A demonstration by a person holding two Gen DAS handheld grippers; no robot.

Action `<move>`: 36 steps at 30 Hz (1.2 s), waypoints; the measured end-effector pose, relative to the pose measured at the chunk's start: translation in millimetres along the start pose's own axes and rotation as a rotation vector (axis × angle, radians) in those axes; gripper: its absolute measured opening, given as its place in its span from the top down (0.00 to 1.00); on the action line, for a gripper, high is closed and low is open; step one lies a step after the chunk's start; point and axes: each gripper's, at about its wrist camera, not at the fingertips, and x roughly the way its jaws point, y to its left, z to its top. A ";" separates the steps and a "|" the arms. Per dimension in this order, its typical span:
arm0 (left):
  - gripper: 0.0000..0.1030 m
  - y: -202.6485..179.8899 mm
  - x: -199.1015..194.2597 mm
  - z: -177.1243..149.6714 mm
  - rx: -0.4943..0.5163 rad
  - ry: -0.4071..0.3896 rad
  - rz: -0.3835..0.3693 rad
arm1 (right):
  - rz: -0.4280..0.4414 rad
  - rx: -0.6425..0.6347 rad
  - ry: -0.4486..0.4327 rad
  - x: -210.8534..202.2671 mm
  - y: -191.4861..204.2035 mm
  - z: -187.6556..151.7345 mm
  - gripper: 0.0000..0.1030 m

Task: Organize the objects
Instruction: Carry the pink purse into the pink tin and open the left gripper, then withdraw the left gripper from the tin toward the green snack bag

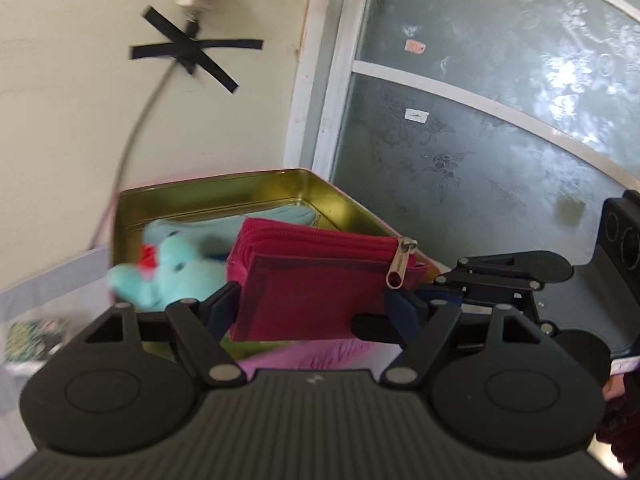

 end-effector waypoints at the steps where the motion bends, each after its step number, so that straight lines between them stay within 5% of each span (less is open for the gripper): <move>1: 0.23 -0.8 14.6 5.9 -0.012 0.011 -0.002 | -0.013 0.012 0.010 7.9 -14.4 0.5 0.80; 8: 0.21 5.9 96.8 28.4 -0.103 0.124 0.054 | -0.082 0.013 0.151 72.3 -88.9 5.1 0.79; 14: 0.14 16.4 115.8 35.8 -0.183 0.173 0.125 | -0.198 0.035 0.229 108.6 -120.8 12.8 0.75; 20: 0.14 15.9 78.8 32.9 -0.188 0.116 0.135 | -0.234 0.085 0.170 95.3 -129.9 13.1 0.61; 23: 0.14 15.2 56.3 30.3 -0.217 0.078 0.059 | -0.233 0.084 0.121 72.5 -118.9 9.1 0.56; 29: 0.13 28.5 3.9 9.6 -0.428 -0.010 -0.162 | -0.190 0.140 -0.013 13.3 -74.2 1.7 0.46; 36: 0.13 44.9 -57.6 -31.7 -0.624 -0.082 -0.199 | -0.118 0.181 -0.063 -15.7 -15.7 -11.9 0.45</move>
